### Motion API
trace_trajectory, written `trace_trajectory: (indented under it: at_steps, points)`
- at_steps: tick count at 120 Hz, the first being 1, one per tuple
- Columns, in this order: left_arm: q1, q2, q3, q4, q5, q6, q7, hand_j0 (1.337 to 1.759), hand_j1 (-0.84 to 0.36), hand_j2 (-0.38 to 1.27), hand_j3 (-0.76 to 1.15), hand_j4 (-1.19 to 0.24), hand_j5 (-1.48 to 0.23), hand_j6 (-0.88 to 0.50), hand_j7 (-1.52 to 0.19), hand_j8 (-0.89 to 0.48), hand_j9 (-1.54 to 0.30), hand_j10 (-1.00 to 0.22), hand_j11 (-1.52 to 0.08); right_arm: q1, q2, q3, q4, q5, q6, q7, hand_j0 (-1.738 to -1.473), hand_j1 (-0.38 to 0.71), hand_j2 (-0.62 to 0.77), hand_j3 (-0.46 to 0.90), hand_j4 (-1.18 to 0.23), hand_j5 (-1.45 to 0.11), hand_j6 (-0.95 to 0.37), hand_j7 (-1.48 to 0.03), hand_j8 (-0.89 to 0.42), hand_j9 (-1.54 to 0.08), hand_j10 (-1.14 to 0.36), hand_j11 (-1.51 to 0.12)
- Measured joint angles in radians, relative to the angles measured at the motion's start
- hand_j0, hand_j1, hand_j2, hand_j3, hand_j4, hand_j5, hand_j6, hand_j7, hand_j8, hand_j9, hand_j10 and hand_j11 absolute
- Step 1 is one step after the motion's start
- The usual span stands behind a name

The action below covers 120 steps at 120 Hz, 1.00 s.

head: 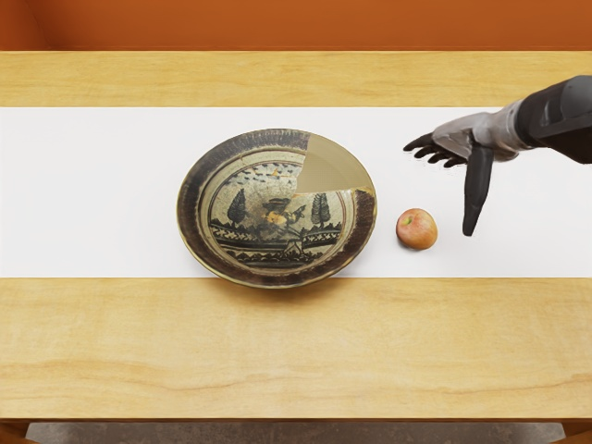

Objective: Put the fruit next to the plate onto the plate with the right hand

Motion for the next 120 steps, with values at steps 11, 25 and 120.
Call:
trace_trajectory:
  at_steps: [11,25,120]
  points:
    - [0.0,0.0,0.0,0.0,0.0,0.0,0.0,1.658,0.35,0.0,0.0,0.0,0.0,0.0,0.0,0.0,0.0,0.0,0.0,-0.042,0.019,-0.006,0.027,-0.057,-0.138,-0.001,-1.658,-0.35,0.0,0.0,0.0,0.0,0.0,0.0,0.0,0.0,0.0,0.0]
    - [0.0,0.0,0.0,0.0,0.0,0.0,0.0,1.658,0.35,0.0,0.0,0.0,0.0,0.0,0.0,0.0,0.0,0.0,0.0,-0.128,0.063,-0.015,0.039,-0.169,-0.259,-0.001,-1.658,-0.35,0.0,0.0,0.0,0.0,0.0,0.0,0.0,0.0,0.0,0.0]
    - [0.0,0.0,0.0,0.0,0.0,0.0,0.0,1.658,0.35,0.0,0.0,0.0,0.0,0.0,0.0,0.0,0.0,0.0,0.0,-0.331,0.187,-0.035,0.099,-0.543,-0.57,-0.001,-1.658,-0.22,-0.02,0.0,-0.11,-0.14,-0.11,-0.14,-0.11,-0.14,-0.11,-0.14]
